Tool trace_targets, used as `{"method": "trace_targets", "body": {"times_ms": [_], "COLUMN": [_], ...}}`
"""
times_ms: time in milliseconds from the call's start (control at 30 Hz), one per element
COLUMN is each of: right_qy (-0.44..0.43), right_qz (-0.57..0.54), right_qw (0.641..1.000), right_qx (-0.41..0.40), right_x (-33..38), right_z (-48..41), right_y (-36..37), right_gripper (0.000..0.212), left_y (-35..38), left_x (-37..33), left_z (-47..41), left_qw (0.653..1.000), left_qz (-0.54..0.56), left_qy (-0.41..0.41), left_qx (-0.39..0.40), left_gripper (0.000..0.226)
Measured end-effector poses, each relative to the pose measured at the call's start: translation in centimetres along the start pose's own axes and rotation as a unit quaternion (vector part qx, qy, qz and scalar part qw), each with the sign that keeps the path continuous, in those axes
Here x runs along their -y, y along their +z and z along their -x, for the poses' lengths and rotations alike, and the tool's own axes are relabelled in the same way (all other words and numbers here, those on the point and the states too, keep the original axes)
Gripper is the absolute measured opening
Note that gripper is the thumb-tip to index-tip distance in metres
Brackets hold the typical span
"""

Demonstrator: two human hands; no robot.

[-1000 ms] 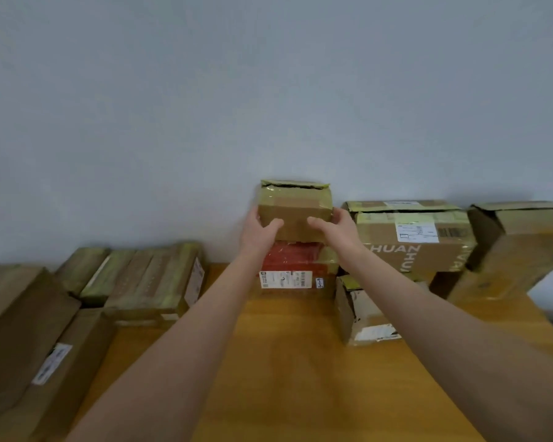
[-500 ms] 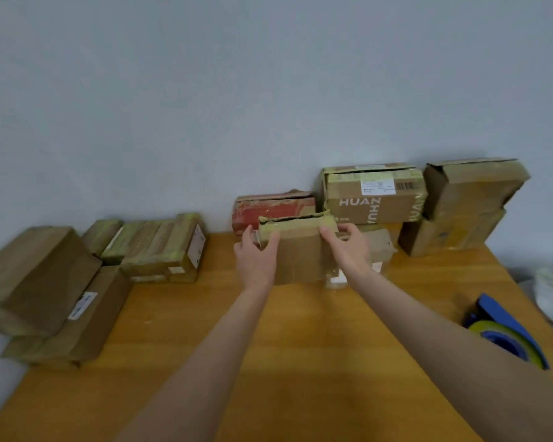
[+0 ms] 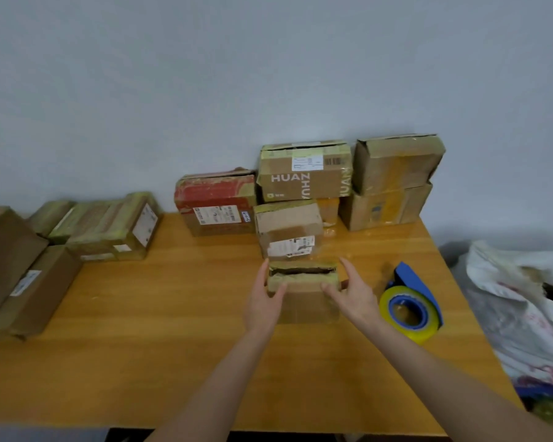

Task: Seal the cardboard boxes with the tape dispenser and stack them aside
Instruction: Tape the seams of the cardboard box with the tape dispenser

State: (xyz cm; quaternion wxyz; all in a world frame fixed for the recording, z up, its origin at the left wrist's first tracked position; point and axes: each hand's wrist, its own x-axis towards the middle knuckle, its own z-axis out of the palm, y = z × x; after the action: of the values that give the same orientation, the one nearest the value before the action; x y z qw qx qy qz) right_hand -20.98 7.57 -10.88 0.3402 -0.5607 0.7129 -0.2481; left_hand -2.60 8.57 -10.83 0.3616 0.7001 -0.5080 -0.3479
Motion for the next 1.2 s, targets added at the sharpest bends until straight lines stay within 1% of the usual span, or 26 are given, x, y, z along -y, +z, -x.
{"method": "trace_targets", "body": {"times_ms": [100,167,233,300,367,400,467,500,567,667,767,933,1067,1133,1200], "right_qy": [-0.047,-0.065,-0.078,-0.091,-0.103,-0.108,-0.117,-0.12,-0.122,-0.118,-0.108,-0.093,-0.076,-0.067,-0.048], "right_qz": [0.051,0.077,0.112,0.148,0.176,0.184,0.186,0.182,0.178,0.189,0.199,0.21,0.2,0.172,0.171], "right_qw": [0.997,0.995,0.99,0.983,0.977,0.974,0.971,0.971,0.972,0.97,0.969,0.97,0.972,0.98,0.984], "right_qx": [0.019,0.029,0.039,0.056,0.068,0.075,0.091,0.096,0.096,0.093,0.094,0.084,0.098,0.078,0.027], "right_x": [-2.5,-3.3,-3.4,-3.4,-3.7,-3.9,-4.2,-4.1,-3.9,-3.8,-3.9,-3.5,-3.1,-3.4,-4.4], "right_z": [-0.1,-0.3,-0.6,-0.8,-1.0,-1.1,-1.5,-1.7,-2.0,-1.9,-1.3,-1.0,-0.8,-0.9,-1.2], "right_y": [-1.4,-1.8,-1.8,-1.5,-1.4,-1.4,-1.5,-1.6,-1.8,-1.7,-1.4,-1.4,-2.4,-3.6,-5.2], "right_gripper": [0.074,0.07,0.062,0.052,0.049,0.049,0.051,0.051,0.051,0.051,0.052,0.052,0.05,0.049,0.05], "left_y": [2.2,2.9,3.0,2.9,2.8,2.8,2.9,3.1,3.6,3.7,3.1,2.9,2.6,2.6,2.5], "left_x": [0.0,0.2,0.5,0.9,1.2,1.4,1.7,1.7,2.0,2.2,2.7,2.4,2.0,1.9,1.9], "left_z": [1.0,1.3,1.4,1.4,1.5,1.6,1.5,1.4,1.2,1.0,0.8,0.5,0.5,0.6,0.6], "left_qw": [0.999,0.997,0.994,0.987,0.976,0.97,0.944,0.928,0.901,0.899,0.875,0.882,0.892,0.894,0.895], "left_qz": [-0.048,-0.072,-0.104,-0.16,-0.215,-0.243,-0.321,-0.358,-0.403,-0.396,-0.434,-0.416,-0.387,-0.382,-0.38], "left_qy": [0.013,-0.001,-0.018,-0.018,-0.009,0.006,0.07,0.106,0.155,0.167,0.192,0.198,0.206,0.205,0.204], "left_qx": [0.005,-0.003,0.002,0.022,0.032,0.023,0.002,0.006,0.041,0.082,0.094,0.1,0.11,0.11,0.112], "left_gripper": [0.064,0.062,0.06,0.057,0.056,0.055,0.052,0.05,0.049,0.056,0.06,0.059,0.059,0.058,0.058]}}
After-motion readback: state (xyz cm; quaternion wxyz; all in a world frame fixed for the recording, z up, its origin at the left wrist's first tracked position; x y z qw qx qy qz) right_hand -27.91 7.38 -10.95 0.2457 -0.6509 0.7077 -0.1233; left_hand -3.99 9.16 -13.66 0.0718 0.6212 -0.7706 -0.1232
